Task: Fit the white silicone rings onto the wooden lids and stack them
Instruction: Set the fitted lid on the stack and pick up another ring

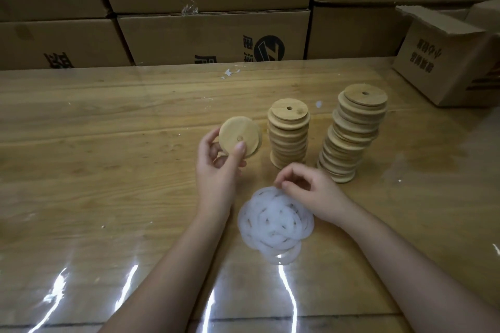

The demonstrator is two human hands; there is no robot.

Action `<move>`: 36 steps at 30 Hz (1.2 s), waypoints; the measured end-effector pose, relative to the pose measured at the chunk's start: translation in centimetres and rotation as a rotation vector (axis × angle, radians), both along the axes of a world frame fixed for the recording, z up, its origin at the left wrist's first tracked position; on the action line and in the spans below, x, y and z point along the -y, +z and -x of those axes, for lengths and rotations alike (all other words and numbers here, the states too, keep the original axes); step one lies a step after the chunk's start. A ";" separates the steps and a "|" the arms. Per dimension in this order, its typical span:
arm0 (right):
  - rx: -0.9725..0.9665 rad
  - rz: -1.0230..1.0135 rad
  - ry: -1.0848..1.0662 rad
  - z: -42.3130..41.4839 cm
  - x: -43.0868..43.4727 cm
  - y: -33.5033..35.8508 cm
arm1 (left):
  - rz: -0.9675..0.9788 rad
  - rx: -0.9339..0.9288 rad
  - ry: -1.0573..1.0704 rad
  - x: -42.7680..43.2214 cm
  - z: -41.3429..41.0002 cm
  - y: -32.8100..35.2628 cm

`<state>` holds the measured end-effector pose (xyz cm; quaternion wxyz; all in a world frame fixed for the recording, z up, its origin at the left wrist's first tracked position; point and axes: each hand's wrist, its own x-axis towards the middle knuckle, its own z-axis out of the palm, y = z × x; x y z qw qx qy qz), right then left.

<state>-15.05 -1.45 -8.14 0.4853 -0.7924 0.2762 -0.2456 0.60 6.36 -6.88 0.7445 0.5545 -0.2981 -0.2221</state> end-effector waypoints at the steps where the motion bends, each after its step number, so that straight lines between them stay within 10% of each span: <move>1: -0.006 0.021 0.011 0.3 0.1 0.1 | -0.021 -0.002 -0.015 -0.3 0.0 -0.4; 11: -0.292 0.253 0.212 1.0 0.9 0.2 | -0.060 -0.087 -0.173 -1.3 -0.2 -1.2; 36: -0.112 0.317 0.030 0.7 -0.2 -0.2 | -0.077 0.033 -0.252 -1.2 0.1 -1.2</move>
